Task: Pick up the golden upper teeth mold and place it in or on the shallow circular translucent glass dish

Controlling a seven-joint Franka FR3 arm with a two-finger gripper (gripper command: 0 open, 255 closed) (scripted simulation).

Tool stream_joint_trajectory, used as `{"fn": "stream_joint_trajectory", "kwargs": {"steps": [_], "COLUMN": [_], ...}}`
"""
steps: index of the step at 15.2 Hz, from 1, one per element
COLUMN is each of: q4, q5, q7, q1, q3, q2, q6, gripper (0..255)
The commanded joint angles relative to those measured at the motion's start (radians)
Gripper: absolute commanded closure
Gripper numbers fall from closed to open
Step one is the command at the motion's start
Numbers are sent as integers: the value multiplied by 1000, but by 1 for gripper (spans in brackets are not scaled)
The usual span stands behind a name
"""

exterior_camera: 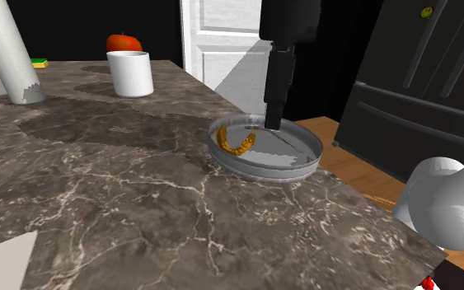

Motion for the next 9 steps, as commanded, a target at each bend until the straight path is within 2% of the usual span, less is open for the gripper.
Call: {"fn": "stream_joint_trajectory", "kwargs": {"steps": [1,2,9], "q4": [79,118,118], "q5": [-10,-14,-14], "q7": [6,11,11], "q1": [-6,-9,-9], "q3": [-6,-6,-6], "q2": [22,36,36], "q6": [-59,-84,-84], "gripper": [0,0,0]}}
